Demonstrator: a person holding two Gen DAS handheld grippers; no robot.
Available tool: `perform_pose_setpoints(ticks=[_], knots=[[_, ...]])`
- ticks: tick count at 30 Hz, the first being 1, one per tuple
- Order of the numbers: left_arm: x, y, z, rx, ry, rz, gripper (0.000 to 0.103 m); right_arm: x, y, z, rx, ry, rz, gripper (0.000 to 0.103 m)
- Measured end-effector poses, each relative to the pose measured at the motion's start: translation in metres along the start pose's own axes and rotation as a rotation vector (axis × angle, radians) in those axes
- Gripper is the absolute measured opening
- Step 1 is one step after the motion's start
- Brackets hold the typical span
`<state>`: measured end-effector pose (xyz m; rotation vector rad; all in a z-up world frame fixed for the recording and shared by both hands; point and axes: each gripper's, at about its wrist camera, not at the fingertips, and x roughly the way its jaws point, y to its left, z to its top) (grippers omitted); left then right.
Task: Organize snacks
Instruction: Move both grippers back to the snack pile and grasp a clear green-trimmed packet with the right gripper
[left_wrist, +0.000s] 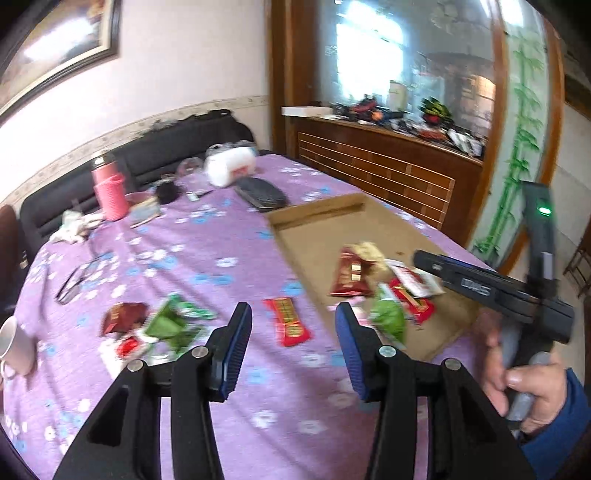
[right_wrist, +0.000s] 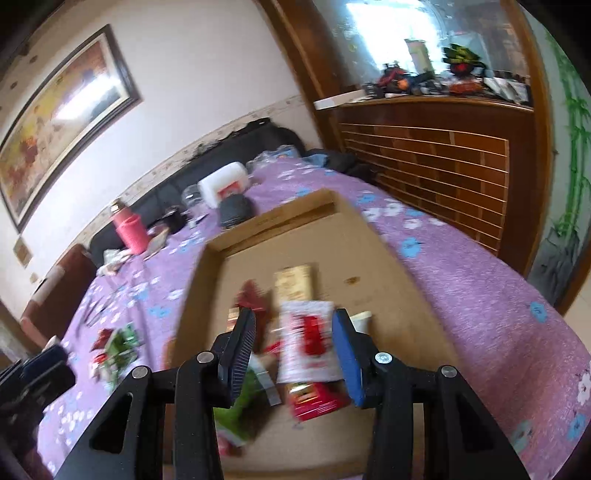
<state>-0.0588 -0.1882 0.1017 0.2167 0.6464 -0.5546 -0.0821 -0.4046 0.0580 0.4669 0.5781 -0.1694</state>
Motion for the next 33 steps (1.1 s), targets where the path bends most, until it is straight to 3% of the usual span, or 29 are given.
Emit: perform_pose_setpoints(ticks=[10,16,22,33], knots=[[0.004,0.096,-0.003,-0.122,0.059,0.074,0.047,-0.015,0.106,-0.009,-0.242,0.054,0.147,0.051],[0.026,0.152,-0.001,-0.153,0.105,0.143,0.048,0.013,0.16,-0.019,-0.293,0.2,0.299,0.051],[0.043,0.214,-0.025,-0.311,0.139,0.13,0.047,0.065,0.208,-0.048,-0.381,0.378,0.39,0.051],[0.038,0.231,-0.03,-0.339,0.129,0.136,0.046,0.126,0.264,-0.07,-0.572,0.435,0.391,0.051]])
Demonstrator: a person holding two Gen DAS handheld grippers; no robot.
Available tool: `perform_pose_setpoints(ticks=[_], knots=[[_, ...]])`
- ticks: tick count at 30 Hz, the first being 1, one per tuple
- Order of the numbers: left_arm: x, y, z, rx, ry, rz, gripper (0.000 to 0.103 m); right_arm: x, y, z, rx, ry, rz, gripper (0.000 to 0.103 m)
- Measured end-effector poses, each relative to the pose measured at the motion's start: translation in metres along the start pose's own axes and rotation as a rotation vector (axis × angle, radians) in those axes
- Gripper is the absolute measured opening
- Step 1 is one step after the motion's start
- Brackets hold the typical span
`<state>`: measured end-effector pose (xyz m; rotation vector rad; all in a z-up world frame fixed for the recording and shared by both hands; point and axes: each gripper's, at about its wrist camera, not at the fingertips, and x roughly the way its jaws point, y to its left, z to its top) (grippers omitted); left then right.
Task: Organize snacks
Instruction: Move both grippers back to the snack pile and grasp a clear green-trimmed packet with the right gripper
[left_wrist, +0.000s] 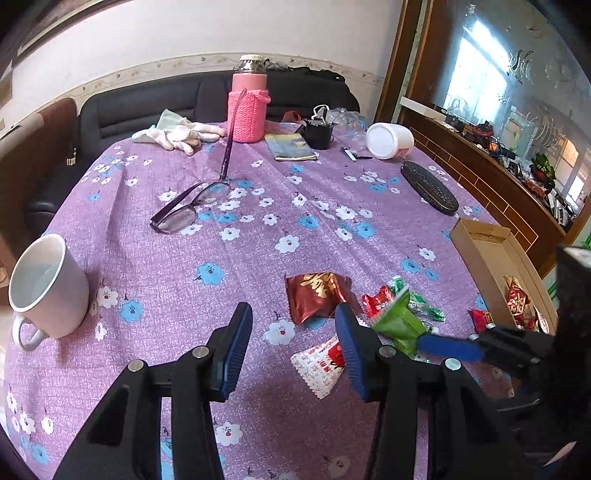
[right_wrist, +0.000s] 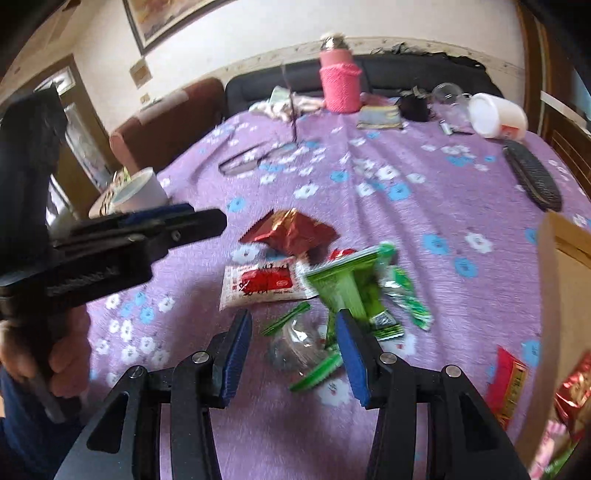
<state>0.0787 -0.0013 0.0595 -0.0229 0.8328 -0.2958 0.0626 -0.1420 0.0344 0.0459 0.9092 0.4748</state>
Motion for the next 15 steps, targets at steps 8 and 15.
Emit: perform_pose_setpoints(ticks=[8,15], knots=[[0.007,-0.007,-0.003,0.045,0.034,0.0,0.045,0.013,0.033,-0.022,-0.184,0.024,-0.074,0.051],[0.011,-0.01,-0.008,0.082,0.06,-0.009,0.046,0.011,0.015,-0.023,-0.128,-0.001,-0.093,0.034]])
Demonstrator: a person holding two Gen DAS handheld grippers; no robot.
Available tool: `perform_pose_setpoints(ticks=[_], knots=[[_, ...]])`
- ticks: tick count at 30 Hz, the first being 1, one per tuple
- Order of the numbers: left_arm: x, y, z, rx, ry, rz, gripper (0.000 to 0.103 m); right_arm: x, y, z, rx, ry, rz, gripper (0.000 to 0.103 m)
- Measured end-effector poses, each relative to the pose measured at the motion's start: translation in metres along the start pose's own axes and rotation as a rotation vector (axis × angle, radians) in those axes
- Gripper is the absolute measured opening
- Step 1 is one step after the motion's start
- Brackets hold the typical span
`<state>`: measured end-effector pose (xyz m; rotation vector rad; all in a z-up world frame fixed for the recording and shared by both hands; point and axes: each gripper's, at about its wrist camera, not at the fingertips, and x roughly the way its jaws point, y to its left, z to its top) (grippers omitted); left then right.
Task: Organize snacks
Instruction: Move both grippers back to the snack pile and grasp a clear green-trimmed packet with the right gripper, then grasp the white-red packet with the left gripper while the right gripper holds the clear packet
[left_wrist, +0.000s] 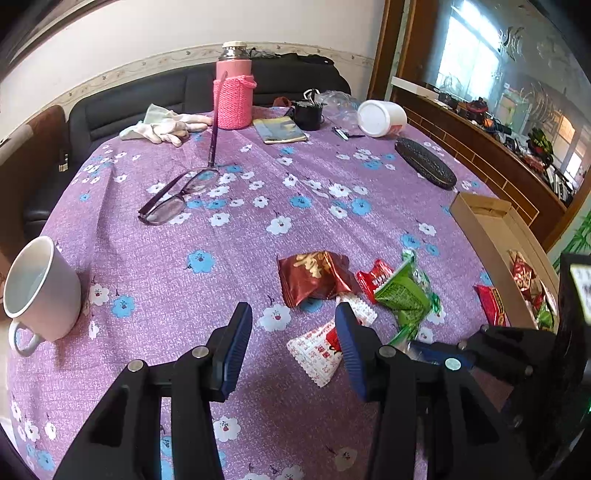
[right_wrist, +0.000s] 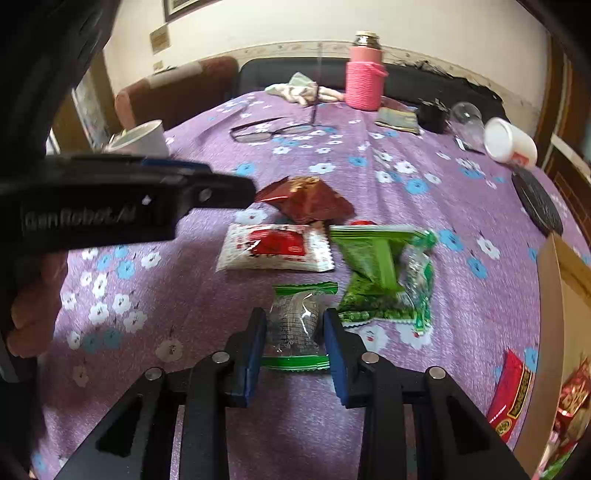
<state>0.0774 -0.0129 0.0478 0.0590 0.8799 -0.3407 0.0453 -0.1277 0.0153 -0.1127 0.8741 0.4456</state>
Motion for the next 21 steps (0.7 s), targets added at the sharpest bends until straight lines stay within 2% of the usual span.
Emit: perform_pose_setpoints(ticks=[5,7,9,13,16,17,18,19,21], knots=[[0.002,-0.014,-0.005,0.086,0.012,-0.022,0.048,-0.017,-0.028,0.002,0.115,-0.059,0.005,0.034],[0.004,-0.021,-0.008,0.117,0.014,-0.023,0.055,-0.019,-0.04,0.002,0.164,-0.066,0.019,0.034],[0.009,-0.026,-0.01,0.143,0.022,-0.021,0.056,-0.021,-0.046,0.001,0.2,-0.068,0.03,0.034],[0.023,-0.035,-0.015,0.188,0.051,-0.004,0.056,-0.025,-0.052,0.001,0.236,-0.081,0.05,0.034],[0.031,-0.041,-0.017,0.212,0.042,0.017,0.056,-0.028,-0.051,0.0,0.243,-0.089,0.054,0.034],[0.033,-0.044,-0.017,0.219,0.043,0.026,0.054,-0.03,-0.05,0.0,0.24,-0.093,0.053,0.034],[0.037,-0.046,-0.018,0.227,0.055,0.036,0.041,-0.03,-0.05,0.0,0.239,-0.097,0.05,0.034],[0.04,-0.046,-0.019,0.227,0.067,0.037,0.034,-0.031,-0.05,0.0,0.239,-0.101,0.046,0.034],[0.039,-0.047,-0.019,0.21,0.06,0.037,0.029,-0.032,-0.05,0.0,0.239,-0.106,0.048,0.034]])
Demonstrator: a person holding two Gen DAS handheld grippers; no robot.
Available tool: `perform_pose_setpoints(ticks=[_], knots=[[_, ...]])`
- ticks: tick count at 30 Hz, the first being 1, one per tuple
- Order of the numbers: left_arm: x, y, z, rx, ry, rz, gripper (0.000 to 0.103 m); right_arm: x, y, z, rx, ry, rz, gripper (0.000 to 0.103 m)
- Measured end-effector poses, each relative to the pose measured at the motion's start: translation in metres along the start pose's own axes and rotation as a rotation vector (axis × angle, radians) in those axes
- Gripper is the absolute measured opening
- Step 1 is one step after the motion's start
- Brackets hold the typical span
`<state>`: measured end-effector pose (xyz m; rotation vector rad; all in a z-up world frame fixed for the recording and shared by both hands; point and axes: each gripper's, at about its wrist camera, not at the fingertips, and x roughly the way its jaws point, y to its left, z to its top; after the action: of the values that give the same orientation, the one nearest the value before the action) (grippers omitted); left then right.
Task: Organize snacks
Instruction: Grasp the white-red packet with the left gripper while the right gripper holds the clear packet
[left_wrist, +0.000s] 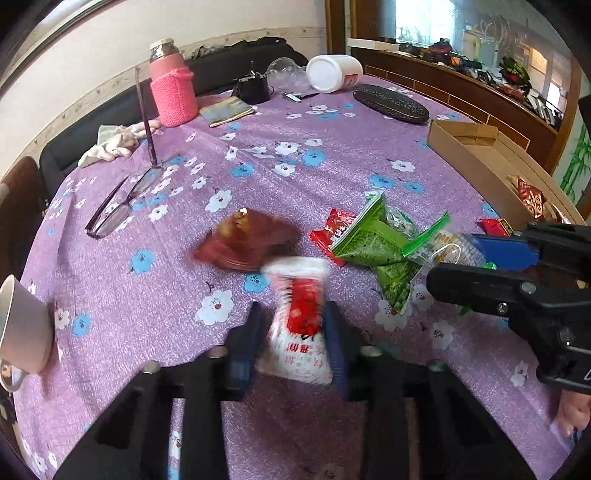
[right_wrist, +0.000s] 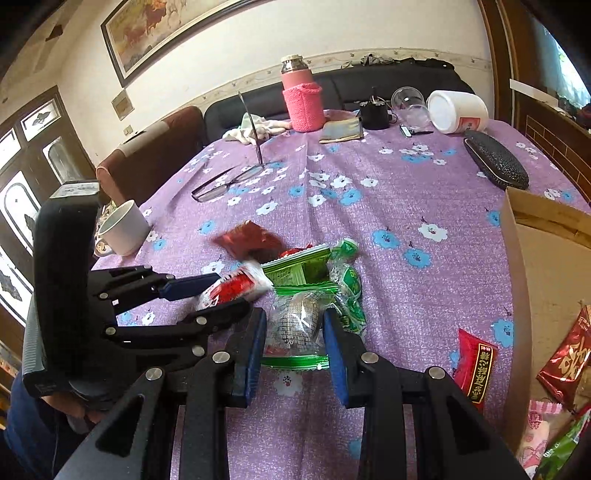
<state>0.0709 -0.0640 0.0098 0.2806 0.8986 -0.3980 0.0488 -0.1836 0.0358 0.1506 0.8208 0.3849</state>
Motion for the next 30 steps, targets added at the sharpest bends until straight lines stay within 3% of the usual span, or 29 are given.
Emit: perform_pose_setpoints(ticks=[6,9,10,11,18,26,29,30], knots=[[-0.005,-0.004,-0.001,-0.052,-0.019,0.007,0.025,0.001,-0.001,0.0,0.001,-0.005,-0.019,0.034],[-0.017,-0.011,0.001,-0.062,-0.079,0.017,0.023,-0.002,-0.004,0.001,0.014,-0.02,-0.023,0.034],[-0.021,-0.013,0.001,-0.063,-0.099,0.023,0.004,-0.003,-0.005,0.001,0.02,-0.025,-0.023,0.034],[-0.025,-0.015,0.002,-0.066,-0.114,0.028,0.0,-0.004,-0.006,0.002,0.026,-0.031,-0.026,0.034],[-0.032,-0.018,0.004,-0.076,-0.162,0.086,0.0,-0.007,-0.008,0.003,0.03,-0.054,-0.049,0.034],[-0.032,0.019,0.004,-0.19,-0.102,-0.04,0.001,-0.007,-0.011,0.003,0.044,-0.055,-0.05,0.034],[-0.029,0.033,0.001,-0.219,-0.066,-0.069,0.013,-0.008,-0.012,0.004,0.044,-0.057,-0.044,0.034],[-0.028,0.036,0.001,-0.231,-0.06,-0.075,0.024,-0.008,-0.012,0.004,0.042,-0.058,-0.043,0.034]])
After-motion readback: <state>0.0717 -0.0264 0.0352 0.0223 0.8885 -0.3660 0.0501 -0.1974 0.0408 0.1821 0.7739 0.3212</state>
